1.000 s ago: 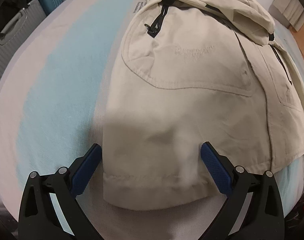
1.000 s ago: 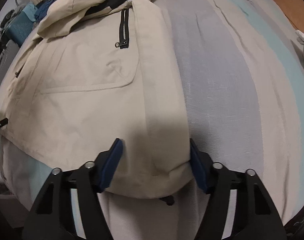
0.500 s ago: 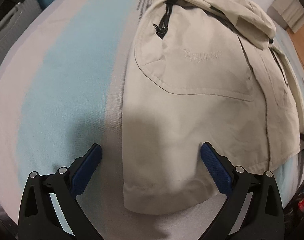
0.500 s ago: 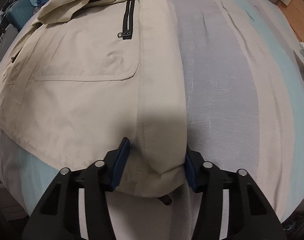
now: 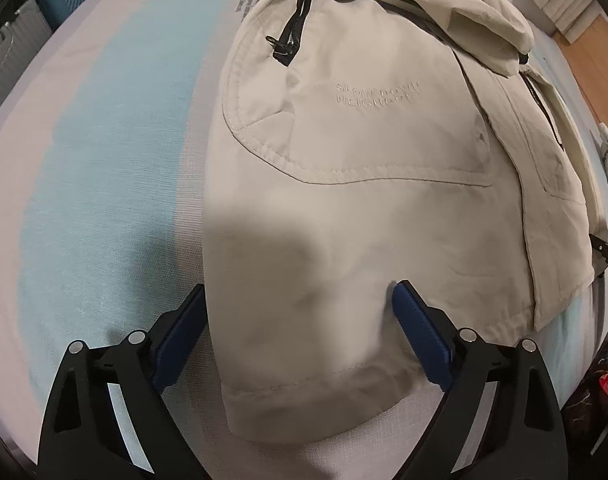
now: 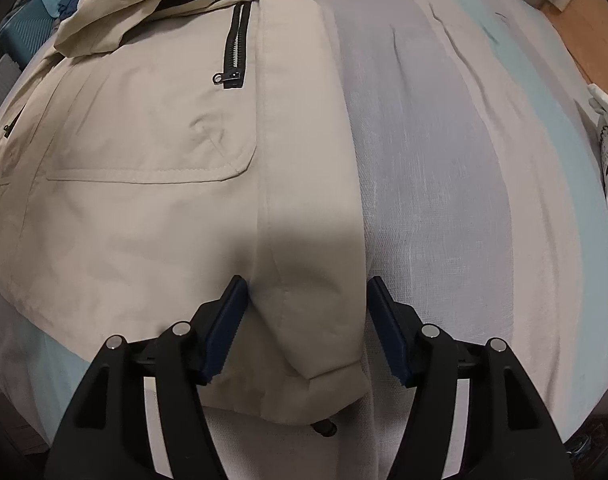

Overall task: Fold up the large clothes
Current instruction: 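Lower the folded hem onto the jacket and open both grippers, then grasp the folded hem edge of the cream jacket with both grippers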

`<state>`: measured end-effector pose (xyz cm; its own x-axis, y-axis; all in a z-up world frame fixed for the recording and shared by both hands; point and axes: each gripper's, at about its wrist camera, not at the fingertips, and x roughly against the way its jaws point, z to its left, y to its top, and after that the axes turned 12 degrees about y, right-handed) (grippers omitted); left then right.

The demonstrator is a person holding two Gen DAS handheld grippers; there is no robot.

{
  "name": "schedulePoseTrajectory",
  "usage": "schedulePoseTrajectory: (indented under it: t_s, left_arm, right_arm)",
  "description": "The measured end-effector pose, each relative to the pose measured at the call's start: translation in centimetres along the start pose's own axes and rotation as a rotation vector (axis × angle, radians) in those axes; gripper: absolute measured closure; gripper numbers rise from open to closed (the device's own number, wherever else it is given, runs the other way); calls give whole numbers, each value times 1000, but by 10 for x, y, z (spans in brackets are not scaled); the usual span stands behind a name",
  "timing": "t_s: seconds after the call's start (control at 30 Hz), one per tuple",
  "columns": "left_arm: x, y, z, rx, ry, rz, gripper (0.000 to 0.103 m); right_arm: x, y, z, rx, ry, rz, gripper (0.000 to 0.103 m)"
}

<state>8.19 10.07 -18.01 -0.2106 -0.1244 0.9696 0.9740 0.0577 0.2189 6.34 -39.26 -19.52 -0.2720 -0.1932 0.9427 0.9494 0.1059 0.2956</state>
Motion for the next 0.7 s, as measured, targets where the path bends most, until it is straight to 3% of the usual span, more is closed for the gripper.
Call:
schedulePoseTrajectory:
  t_s: [0.17, 0.3, 0.47, 0.53, 0.6, 0.7]
  left_arm:
    - [-2, 0, -8, -7, 13, -6, 19]
    - [-1, 2, -19, -17, 15, -6, 32]
    - [-1, 10, -35, -35, 31, -4, 48]
    - [0, 13, -41, -42, 43, 4, 59]
    - [0, 19, -48, -55, 58, 9, 69]
    - [4, 24, -55, -68, 79, 17, 81]
  right_arm:
    - [-2, 3, 1, -10, -1, 3, 40]
    - [-4, 6, -9, -75, 3, 5, 30]
    - [-3, 7, -10, -112, 7, 15, 30]
    - [-2, 9, -9, -107, 13, 21, 34]
    - [-1, 14, -4, -74, 22, 25, 49]
    - [4, 11, 13, -9, -16, 31, 58]
